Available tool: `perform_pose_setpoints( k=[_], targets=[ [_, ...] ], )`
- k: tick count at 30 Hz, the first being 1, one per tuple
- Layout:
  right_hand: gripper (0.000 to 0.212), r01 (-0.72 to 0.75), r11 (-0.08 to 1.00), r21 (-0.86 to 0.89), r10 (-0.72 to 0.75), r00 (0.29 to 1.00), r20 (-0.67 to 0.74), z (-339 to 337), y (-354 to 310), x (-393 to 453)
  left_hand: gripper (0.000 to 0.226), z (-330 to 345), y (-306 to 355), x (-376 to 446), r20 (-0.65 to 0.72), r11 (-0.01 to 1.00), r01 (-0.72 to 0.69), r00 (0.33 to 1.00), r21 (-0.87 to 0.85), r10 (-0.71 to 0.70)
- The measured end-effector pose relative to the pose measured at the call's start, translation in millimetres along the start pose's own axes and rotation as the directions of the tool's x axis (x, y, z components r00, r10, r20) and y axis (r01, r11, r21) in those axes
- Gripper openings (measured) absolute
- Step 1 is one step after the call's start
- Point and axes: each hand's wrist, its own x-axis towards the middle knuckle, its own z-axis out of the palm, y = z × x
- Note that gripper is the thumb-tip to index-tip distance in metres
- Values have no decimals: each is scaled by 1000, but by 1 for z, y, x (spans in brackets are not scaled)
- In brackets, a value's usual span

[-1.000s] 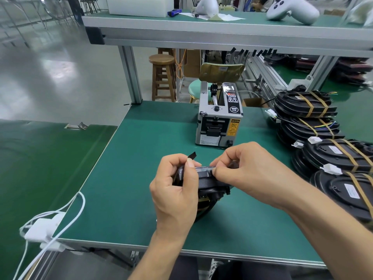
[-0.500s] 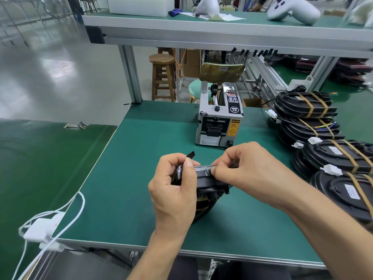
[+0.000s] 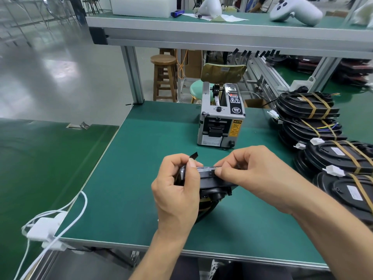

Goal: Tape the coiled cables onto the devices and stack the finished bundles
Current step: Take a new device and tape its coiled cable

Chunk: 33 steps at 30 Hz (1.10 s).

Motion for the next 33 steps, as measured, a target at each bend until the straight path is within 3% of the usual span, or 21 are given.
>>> perform_pose_setpoints(
  k=[12, 20, 25, 33],
  targets=[
    [18, 104, 992, 74, -100, 993, -60, 2, 7, 2, 5, -3, 0, 1, -2, 1000, -12, 1000, 6, 12],
    [9, 281, 939, 196, -227, 939, -260, 11, 12, -1, 4, -2, -1, 1, -9, 1000, -17, 1000, 1, 17],
    [12, 330, 943, -31, -321, 888, -330, 17, 9, 6, 5, -3, -2, 1, 9, 1000, -16, 1000, -8, 16],
    [13, 385, 906, -174, -422, 806, -415, 27, 10, 8, 7, -4, -3, 2, 14, 999, -21, 1000, -28, 21]
  ],
)
